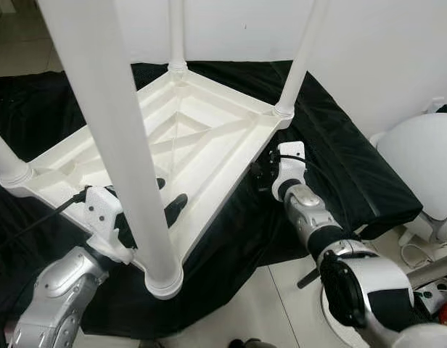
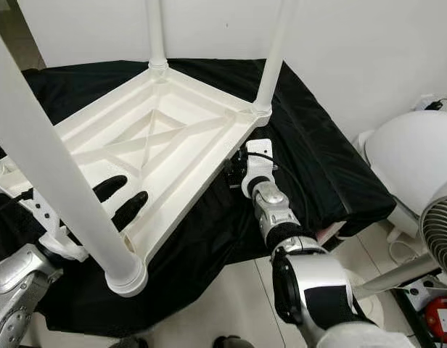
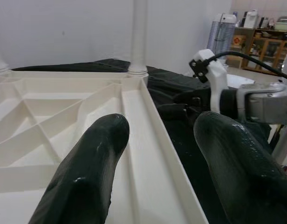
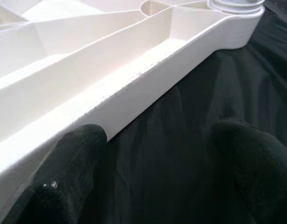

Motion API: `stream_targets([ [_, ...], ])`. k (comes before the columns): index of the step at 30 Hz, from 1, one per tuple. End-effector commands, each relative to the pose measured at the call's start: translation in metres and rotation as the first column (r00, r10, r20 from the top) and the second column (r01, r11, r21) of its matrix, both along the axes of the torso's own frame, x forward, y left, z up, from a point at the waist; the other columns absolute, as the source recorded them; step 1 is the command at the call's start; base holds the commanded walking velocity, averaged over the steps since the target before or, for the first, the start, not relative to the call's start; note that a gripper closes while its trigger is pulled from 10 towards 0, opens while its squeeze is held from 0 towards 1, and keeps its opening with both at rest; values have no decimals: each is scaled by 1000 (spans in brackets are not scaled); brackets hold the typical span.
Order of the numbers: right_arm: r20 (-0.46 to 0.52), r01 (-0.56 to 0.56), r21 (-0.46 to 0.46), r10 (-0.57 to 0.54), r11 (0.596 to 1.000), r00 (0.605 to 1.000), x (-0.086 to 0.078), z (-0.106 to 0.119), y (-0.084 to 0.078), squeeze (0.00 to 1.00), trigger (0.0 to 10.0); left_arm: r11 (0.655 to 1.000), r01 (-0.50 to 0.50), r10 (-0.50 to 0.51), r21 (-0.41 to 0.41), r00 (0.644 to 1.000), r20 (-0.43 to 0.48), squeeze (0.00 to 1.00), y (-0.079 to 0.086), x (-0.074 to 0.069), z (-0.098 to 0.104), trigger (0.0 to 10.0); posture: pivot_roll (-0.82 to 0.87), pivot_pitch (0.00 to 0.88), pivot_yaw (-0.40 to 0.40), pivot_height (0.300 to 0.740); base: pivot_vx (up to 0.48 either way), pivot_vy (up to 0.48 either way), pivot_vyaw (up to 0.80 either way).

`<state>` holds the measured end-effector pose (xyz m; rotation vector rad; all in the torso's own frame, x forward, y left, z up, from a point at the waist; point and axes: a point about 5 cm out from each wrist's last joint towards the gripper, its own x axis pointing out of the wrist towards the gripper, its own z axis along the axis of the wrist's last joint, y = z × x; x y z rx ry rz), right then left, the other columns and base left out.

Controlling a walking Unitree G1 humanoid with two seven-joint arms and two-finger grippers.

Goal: Building children table

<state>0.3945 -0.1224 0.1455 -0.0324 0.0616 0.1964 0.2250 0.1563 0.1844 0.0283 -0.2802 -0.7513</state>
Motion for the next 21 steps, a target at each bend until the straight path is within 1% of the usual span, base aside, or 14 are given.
stream_targets([
  [1, 73, -43, 29, 41, 999, 997, 5, 19, 14, 0, 10000, 989, 144, -144, 25, 990, 2, 0, -12, -7, 2, 10000, 116, 119, -25, 740, 0, 0, 0],
  [2, 73, -43, 29, 41, 999, 997, 5, 19, 14, 0, 10000, 989, 144, -144, 25, 990, 2, 0, -12, -7, 2, 10000, 116, 119, -25, 740, 0, 0, 0],
  [3, 73, -56, 20, 54, 998, 996, 5, 20, 20, 0, 10000, 987, 158, -157, 26, 988, -5, 0, -14, -8, 1, 10000, 108, 122, -19, 740, 0, 0, 0],
  [4, 73, -56, 20, 54, 998, 996, 5, 20, 20, 0, 10000, 987, 158, -157, 26, 988, -5, 0, -14, -8, 1, 10000, 108, 122, -19, 740, 0, 0, 0],
  [7, 70, -101, 40, 98, 994, 993, 5, 22, 32, 0, 10000, 980, 195, -194, 35, 980, -34, 0, -22, -7, -1, 10000, 102, 130, -20, 740, 0, 0, 0],
  [12, 89, -134, 38, 130, 990, 988, 3, 22, 33, 0, 10000, 978, 204, -202, 38, 979, -30, 0, -26, -7, 0, 10000, 90, 138, -17, 740, 0, 0, 0],
  [14, 93, -112, 22, 109, 993, 990, 3, 19, 27, 0, 10000, 978, 206, -204, 35, 978, -41, 0, -27, -6, -1, 10000, 86, 139, -14, 740, 0, 0, 0],
  [16, 93, -112, 22, 109, 993, 990, 3, 19, 27, 0, 10000, 978, 206, -204, 35, 978, -41, 0, -27, -6, -1, 10000, 86, 139, -14, 740, 0, 0, 0],
  [17, 100, -86, 32, 82, 996, 992, 1, 16, 20, 0, 10000, 981, 186, -183, 52, 982, -53, 0, -27, -2, -3, 10000, 82, 147, -10, 740, 0, 0, 0],
  [18, 100, -86, 32, 82, 996, 992, 1, 16, 20, 0, 10000, 981, 186, -183, 52, 982, -53, 0, -27, -2, -3, 10000, 82, 147, -10, 740, 0, 0, 0],
  [19, 118, -47, 18, 45, 999, 992, -1, 11, 11, 0, 10000, 987, 146, -144, 73, 989, -39, 0, -26, 4, -4, 10000, 69, 156, -5, 740, 0, 0, 0],
  [20, 139, 0, 23, -3, 1000, 990, -5, 6, -2, 0, 10000, 990, 94, -91, 101, 995, -41, 0, -23, 14, -5, 10000, 64, 163, -5, 740, 0, 0, 0],
  [21, 154, 31, 27, -35, 999, 987, -7, 3, -10, 0, 10000, 991, 60, -55, 118, 998, -40, 0, -20, 20, -6, 10000, 61, 163, -3, 740, 0, 0, 0],
])
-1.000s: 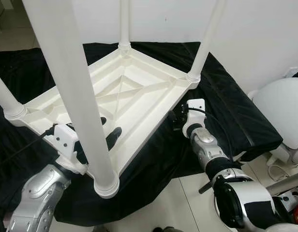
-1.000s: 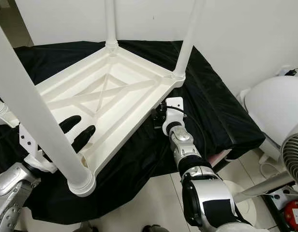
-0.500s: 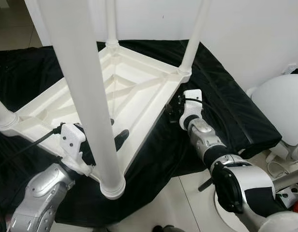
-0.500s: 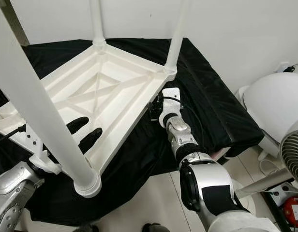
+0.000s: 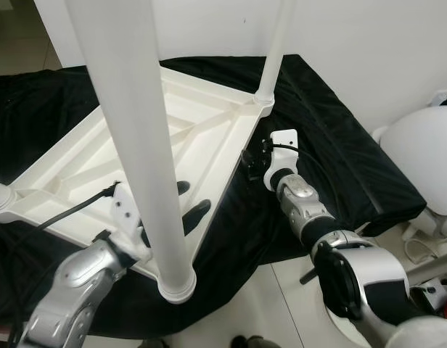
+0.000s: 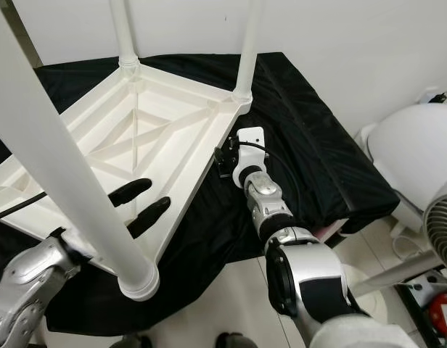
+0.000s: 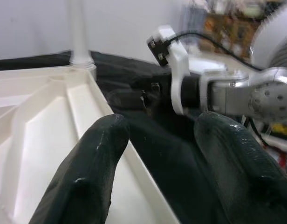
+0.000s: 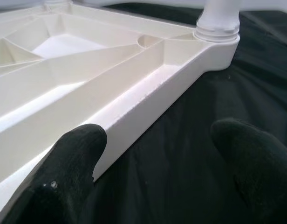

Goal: Building children table

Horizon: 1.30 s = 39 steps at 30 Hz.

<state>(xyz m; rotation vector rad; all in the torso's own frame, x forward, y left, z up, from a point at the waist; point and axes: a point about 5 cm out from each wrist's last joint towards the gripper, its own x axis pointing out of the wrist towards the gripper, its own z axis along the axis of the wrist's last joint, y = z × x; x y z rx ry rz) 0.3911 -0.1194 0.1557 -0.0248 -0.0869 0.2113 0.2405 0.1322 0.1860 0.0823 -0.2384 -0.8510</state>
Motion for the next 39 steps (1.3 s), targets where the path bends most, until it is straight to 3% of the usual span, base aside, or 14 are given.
stream_targets([
  [1, 28, 80, 7, -80, 997, 996, -7, -9, -21, 0, 10000, 996, -57, 59, 65, 998, -26, 0, 8, 11, -8, 10000, 58, 164, -2, 740, 0, 0, 0],
  [6, 67, 128, 19, -129, 992, 989, -16, -14, -36, 0, 10000, 990, -103, 106, 94, 994, -33, 0, 15, 22, -9, 10000, 53, 166, 2, 740, 0, 0, 0],
  [8, 113, 163, 35, -166, 986, 980, -31, -20, -51, 0, 10000, 981, -150, 155, 120, 987, -34, 0, 26, 36, -7, 10000, 49, 165, 2, 740, 0, 0, 0],
  [10, 130, 170, 47, -175, 984, 976, -39, -23, -56, 0, 10000, 977, -160, 165, 138, 986, -23, 0, 30, 40, -6, 10000, 44, 160, 0, 740, 0, 0, 0],
  [13, 169, 150, 56, -158, 987, 973, -57, -22, -63, 0, 10000, 971, -160, 160, 178, 987, 11, 0, 41, 48, -1, 10000, 44, 151, -7, 740, 0, 0, 0],
  [17, 185, 128, 55, -136, 990, 973, -63, -20, -65, 0, 10000, 966, -165, 160, 201, 986, 42, 0, 47, 52, 3, 10000, 43, 142, -6, 740, 0, 0, 0],
  [18, 186, 103, 44, -110, 994, 976, -68, -19, -70, 0, 10000, 963, -153, 140, 222, 987, 73, 0, 55, 55, 7, 10000, 43, 136, -16, 740, 0, 0, 0],
  [27, 189, 54, -4, -52, 999, 981, -68, -13, -76, 0, 10000, 951, -60, 43, 303, 997, 63, 0, 64, 54, 7, 10000, 50, 130, -20, 740, 0, 0, 0],
  [28, 179, 48, -6, -47, 999, 983, -70, -14, -77, 0, 10000, 948, -17, 12, 317, 1000, 20, 0, 64, 53, 3, 10000, 55, 127, -31, 740, 0, 0, 0],
  [34, 150, 52, 32, -56, 998, 987, -79, -11, -80, 0, 10000, 933, 57, -49, 356, 998, -31, 0, 68, 49, -3, 10000, 57, 129, -40, 740, 0, 0, 0],
  [38, 143, 42, 32, -47, 999, 989, -83, -11, -80, 0, 10000, 922, 59, -50, 384, 998, -34, 0, 77, 48, -4, 10000, 64, 130, -42, 740, 0, 0, 0],
  [39, 131, 38, 19, -40, 999, 991, -84, -13, -80, 0, 10000, 905, 55, -37, 422, 998, -49, 0, 88, 48, -8, 10000, 55, 117, -41, 740, 0, 0, 0],
])
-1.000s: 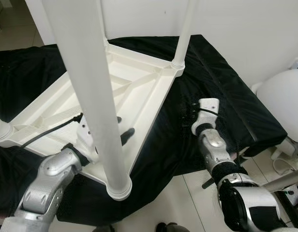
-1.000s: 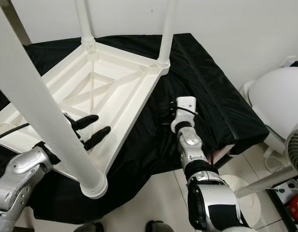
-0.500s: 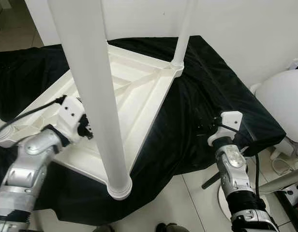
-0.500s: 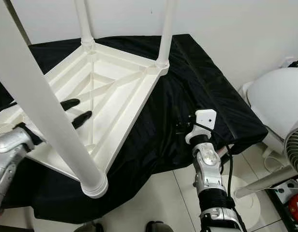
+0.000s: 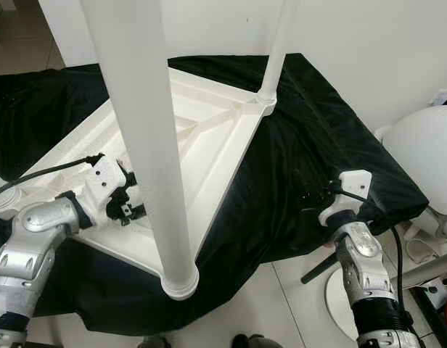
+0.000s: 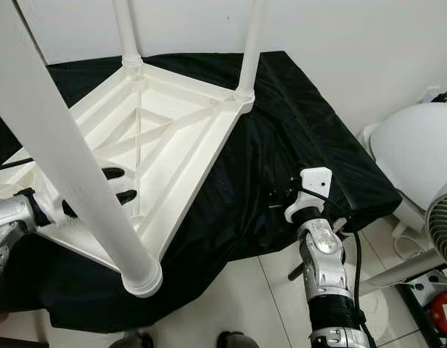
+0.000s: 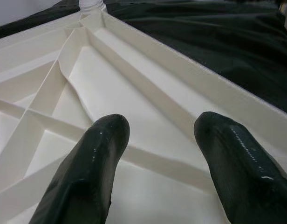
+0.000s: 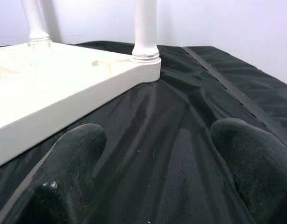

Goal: Building children table

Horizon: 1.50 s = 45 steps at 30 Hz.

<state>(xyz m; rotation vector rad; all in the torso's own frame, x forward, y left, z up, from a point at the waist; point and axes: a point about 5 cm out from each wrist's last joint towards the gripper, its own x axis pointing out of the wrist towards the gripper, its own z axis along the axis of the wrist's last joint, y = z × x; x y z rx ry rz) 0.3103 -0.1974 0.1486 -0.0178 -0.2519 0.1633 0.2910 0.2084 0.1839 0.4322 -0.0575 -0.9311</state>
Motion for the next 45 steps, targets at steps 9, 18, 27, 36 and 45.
stream_targets([
  [9, -28, -3, -22, 2, 1000, 1000, -5, 0, -8, 0, 10000, 998, 43, -39, 51, 996, -79, 580, 22, -10, -4, 10000, 55, 107, -31, 740, 0, 0, 0],
  [18, -35, -19, -46, 18, 999, 999, -9, 2, -7, 0, 10000, 973, 207, -180, 99, 957, -227, 0, 33, -24, 1, 10000, 72, 113, -15, 740, 0, 0, 0],
  [27, -50, 26, -25, -27, 999, 998, -10, -4, -10, 0, 10000, 942, 298, -246, 153, 925, -289, 0, 34, -29, 2, 10000, 71, 131, 2, 740, 0, 0, 0],
  [36, -56, 5, -34, -6, 999, 998, -10, -2, -4, 0, 10000, 919, 344, -271, 195, 907, -321, 0, 22, -29, -12, 10000, 51, 140, -4, 740, 0, 0, 0],
  [45, -54, 10, -52, -12, 999, 998, -11, 0, -8, 0, 10000, 901, 369, -280, 227, 897, -343, 0, 16, -32, -30, 10000, 38, 132, -10, 740, 0, 0, 0],
])
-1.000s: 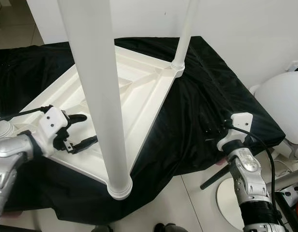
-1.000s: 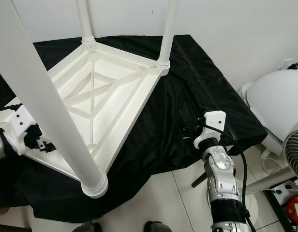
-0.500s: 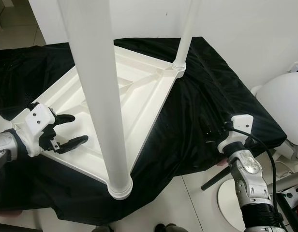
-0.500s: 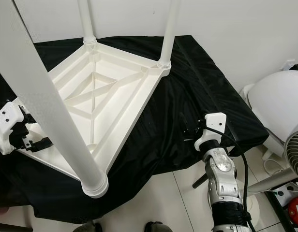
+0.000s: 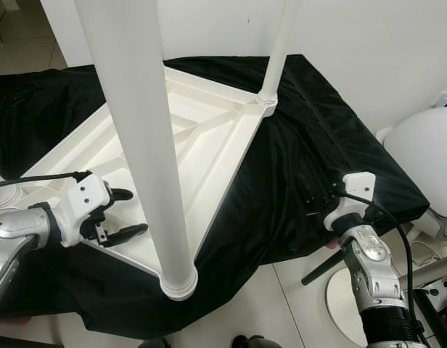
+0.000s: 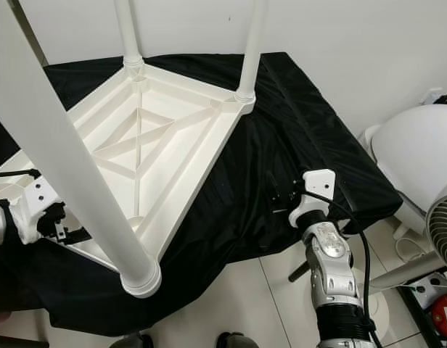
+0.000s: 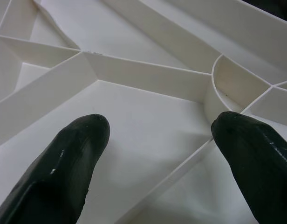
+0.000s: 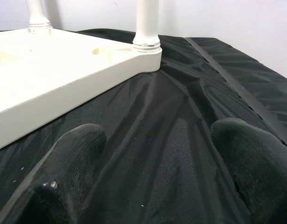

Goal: Building children table

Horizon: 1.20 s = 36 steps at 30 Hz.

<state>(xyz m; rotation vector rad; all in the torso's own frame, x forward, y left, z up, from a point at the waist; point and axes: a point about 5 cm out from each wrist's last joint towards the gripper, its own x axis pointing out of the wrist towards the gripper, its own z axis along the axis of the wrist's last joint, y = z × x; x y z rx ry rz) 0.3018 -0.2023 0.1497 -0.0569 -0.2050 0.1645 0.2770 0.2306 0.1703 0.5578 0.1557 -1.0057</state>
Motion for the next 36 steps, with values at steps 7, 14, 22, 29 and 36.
stream_targets([
  [7, -11, 3, -17, -4, 1000, 1000, -1, 0, -4, 0, 10000, 944, 311, -284, 110, 935, -214, 0, -6, -18, -23, 10000, 40, 131, -11, 740, 0, 0, 0],
  [14, -16, -10, -23, 9, 1000, 1000, -1, -2, 0, 0, 10000, 943, 317, -293, 102, 936, -198, 0, 7, -18, -7, 10000, 50, 120, -17, 740, 0, 0, 0],
  [22, -17, -15, -19, 15, 1000, 1000, 1, -2, 0, 0, 10000, 935, 338, -314, 111, 931, -187, 0, 7, -26, -4, 10000, 73, 101, -35, 740, 0, 0, 0],
  [29, -25, -40, -21, 40, 999, 999, 7, -3, 4, 0, 10000, 948, 284, -264, 144, 954, -143, 0, 8, -24, -7, 10000, 87, 101, -57, 740, 0, 0, 0],
  [36, -17, -41, -22, 41, 999, 999, 11, 1, 5, 0, 10000, 968, 177, -173, 180, 984, -39, 0, 6, 0, -8, 10000, 83, 105, -55, 740, 0, 0, 0],
])
